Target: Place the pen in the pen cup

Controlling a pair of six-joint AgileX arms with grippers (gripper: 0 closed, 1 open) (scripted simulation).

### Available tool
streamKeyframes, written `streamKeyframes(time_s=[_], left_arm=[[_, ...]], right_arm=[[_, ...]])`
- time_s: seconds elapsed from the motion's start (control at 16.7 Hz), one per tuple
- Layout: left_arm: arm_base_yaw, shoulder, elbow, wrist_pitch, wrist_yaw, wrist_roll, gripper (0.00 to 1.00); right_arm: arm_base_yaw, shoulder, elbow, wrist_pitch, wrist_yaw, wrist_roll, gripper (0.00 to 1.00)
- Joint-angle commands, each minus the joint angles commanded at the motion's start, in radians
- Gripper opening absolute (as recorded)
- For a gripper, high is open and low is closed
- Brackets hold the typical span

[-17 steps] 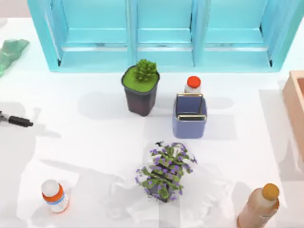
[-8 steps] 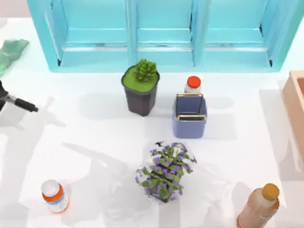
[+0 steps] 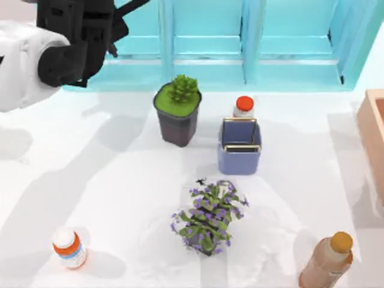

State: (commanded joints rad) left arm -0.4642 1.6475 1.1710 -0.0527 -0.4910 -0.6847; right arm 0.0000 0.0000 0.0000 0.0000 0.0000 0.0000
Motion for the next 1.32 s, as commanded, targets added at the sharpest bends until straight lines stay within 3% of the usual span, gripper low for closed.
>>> streamKeyframes(time_s=[0.36, 0.66, 0.9, 1.32], left_arm=[[-0.359, 0.385, 0.266, 0.321, -0.602, 0.342, 0.00], [-0.573, 0.573, 0.387, 0.544, -0.958, 0.530, 0.00], [-0.657, 0.628, 0.423, 0.638, -1.088, 0.592, 0.00], [-0.658, 0.641, 0.435, 0.660, -1.087, 0.589, 0.00]], right_arm=[[0.000, 0.000, 0.000, 0.000, 0.000, 0.000, 1.00], [0.000, 0.000, 0.000, 0.000, 0.000, 0.000, 1.00], [0.000, 0.000, 0.000, 0.000, 0.000, 0.000, 1.00], [0.000, 0.000, 0.000, 0.000, 0.000, 0.000, 1.00]])
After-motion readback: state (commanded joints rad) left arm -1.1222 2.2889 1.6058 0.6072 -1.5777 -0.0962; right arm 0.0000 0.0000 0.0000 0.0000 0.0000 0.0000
